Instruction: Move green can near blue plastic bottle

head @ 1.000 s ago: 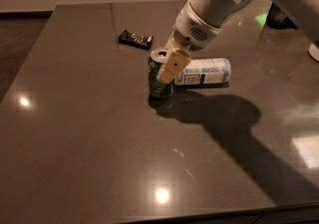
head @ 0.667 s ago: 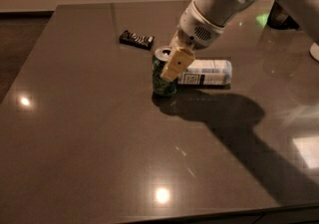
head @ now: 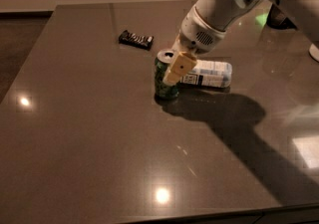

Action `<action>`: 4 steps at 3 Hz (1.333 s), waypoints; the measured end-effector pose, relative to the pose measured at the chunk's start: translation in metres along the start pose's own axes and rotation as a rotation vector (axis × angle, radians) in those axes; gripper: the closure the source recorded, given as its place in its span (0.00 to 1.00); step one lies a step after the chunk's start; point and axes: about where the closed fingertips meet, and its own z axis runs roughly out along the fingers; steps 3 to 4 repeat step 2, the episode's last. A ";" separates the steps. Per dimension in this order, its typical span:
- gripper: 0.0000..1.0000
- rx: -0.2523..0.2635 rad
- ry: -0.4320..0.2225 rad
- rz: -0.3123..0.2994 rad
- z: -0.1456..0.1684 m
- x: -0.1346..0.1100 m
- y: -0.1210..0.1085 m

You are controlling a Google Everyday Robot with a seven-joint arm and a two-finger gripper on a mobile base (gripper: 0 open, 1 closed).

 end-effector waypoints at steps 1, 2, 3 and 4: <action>0.00 -0.001 0.000 -0.001 0.001 -0.001 0.000; 0.00 -0.001 0.000 -0.001 0.001 -0.001 0.000; 0.00 -0.001 0.000 -0.001 0.001 -0.001 0.000; 0.00 -0.001 0.000 -0.001 0.001 -0.001 0.000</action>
Offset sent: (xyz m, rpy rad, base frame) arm 0.0001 0.0012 -0.0007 0.0002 0.0005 0.0016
